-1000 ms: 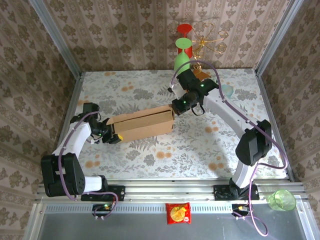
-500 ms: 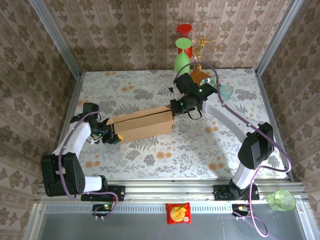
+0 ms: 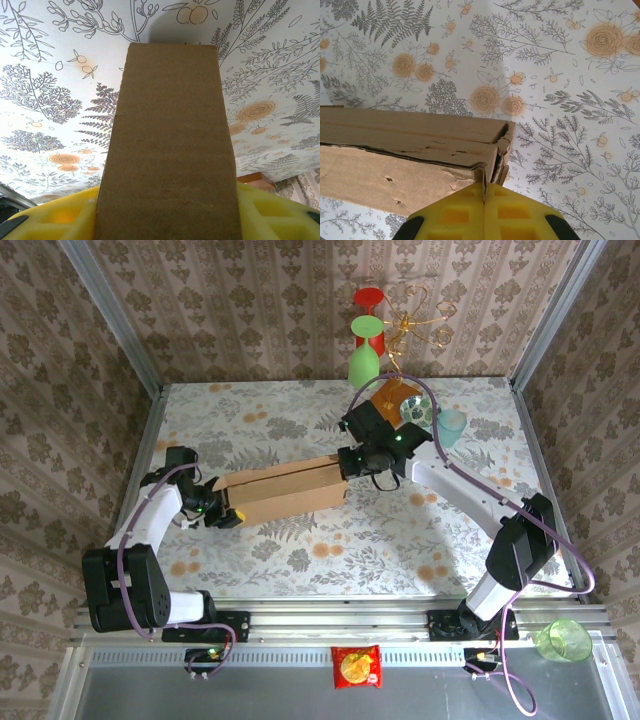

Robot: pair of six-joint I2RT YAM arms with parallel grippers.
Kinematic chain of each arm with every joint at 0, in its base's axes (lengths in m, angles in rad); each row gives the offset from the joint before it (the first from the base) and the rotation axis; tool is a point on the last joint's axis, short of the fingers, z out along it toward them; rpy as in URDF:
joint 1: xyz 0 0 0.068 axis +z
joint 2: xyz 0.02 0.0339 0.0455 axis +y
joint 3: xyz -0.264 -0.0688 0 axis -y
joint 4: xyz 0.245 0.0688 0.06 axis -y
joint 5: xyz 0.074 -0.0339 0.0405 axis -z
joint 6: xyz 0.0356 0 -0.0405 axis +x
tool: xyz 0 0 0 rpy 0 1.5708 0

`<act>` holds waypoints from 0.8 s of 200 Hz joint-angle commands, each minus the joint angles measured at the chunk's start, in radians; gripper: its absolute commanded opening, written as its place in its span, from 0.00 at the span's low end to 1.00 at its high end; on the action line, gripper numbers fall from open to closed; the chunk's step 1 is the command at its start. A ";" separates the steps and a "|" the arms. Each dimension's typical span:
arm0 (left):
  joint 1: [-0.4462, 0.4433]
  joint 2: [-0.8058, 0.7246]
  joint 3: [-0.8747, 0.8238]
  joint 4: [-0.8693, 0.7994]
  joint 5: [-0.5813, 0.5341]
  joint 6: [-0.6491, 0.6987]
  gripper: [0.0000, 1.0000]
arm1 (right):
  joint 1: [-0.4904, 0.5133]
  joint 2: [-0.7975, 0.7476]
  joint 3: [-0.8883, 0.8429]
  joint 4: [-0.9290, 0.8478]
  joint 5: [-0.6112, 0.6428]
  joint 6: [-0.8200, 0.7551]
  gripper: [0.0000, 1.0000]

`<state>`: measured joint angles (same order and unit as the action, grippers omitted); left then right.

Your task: Fold the paper box

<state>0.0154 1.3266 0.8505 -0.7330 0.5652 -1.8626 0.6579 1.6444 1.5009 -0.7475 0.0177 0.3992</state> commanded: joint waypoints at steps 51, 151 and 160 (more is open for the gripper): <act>0.008 0.025 -0.022 -0.002 -0.088 -0.026 0.25 | 0.087 -0.045 -0.138 0.070 0.081 0.040 0.00; 0.085 -0.056 0.002 -0.023 -0.074 0.264 0.80 | 0.097 -0.006 -0.100 0.048 0.147 0.021 0.00; 0.093 -0.084 -0.012 -0.029 -0.077 0.280 0.81 | 0.097 -0.002 -0.091 0.042 0.145 0.022 0.00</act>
<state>0.0895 1.3148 0.8452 -0.7071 0.5152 -1.6932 0.7403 1.6051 1.3827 -0.6170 0.1699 0.4263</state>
